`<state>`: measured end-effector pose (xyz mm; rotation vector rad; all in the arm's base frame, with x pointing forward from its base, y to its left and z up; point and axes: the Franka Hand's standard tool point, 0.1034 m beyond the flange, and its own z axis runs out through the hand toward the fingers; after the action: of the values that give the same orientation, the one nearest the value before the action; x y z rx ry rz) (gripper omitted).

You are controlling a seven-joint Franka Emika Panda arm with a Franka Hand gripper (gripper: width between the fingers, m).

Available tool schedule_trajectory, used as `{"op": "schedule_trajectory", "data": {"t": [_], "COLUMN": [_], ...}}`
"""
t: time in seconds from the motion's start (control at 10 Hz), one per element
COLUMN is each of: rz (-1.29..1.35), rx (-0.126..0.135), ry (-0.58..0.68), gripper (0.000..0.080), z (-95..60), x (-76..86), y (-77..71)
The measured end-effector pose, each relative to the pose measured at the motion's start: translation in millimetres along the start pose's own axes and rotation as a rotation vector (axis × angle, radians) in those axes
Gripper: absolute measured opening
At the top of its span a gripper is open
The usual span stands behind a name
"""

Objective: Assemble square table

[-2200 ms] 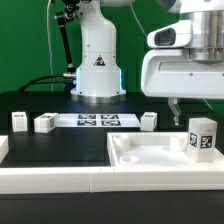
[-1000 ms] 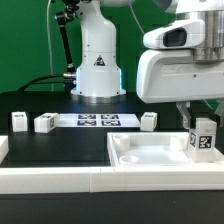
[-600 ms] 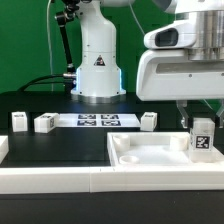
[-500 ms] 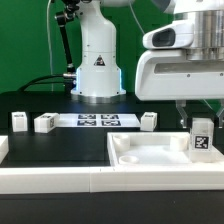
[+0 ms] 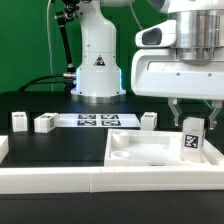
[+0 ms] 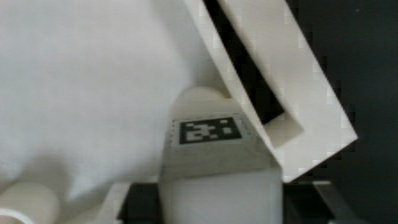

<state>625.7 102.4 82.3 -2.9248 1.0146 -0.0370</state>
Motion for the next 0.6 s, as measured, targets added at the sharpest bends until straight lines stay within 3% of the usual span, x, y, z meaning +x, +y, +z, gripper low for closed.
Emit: {"op": "schedule_trajectory", "data": {"t": [0.3, 0.4, 0.5, 0.6], "rz": [0.029, 0.026, -0.003, -0.018], "rx": [-0.009, -0.008, 0.000, 0.005], "ry": [0.004, 0.005, 0.006, 0.005], "gripper": [0.0300, 0.0518, 0.0609, 0.0637], "z": [0.3, -0.4, -8.4, -14.7], "x": [2.1, 1.8, -1.6, -5.1], "y": [3.2, 2.8, 0.1, 0.6]}}
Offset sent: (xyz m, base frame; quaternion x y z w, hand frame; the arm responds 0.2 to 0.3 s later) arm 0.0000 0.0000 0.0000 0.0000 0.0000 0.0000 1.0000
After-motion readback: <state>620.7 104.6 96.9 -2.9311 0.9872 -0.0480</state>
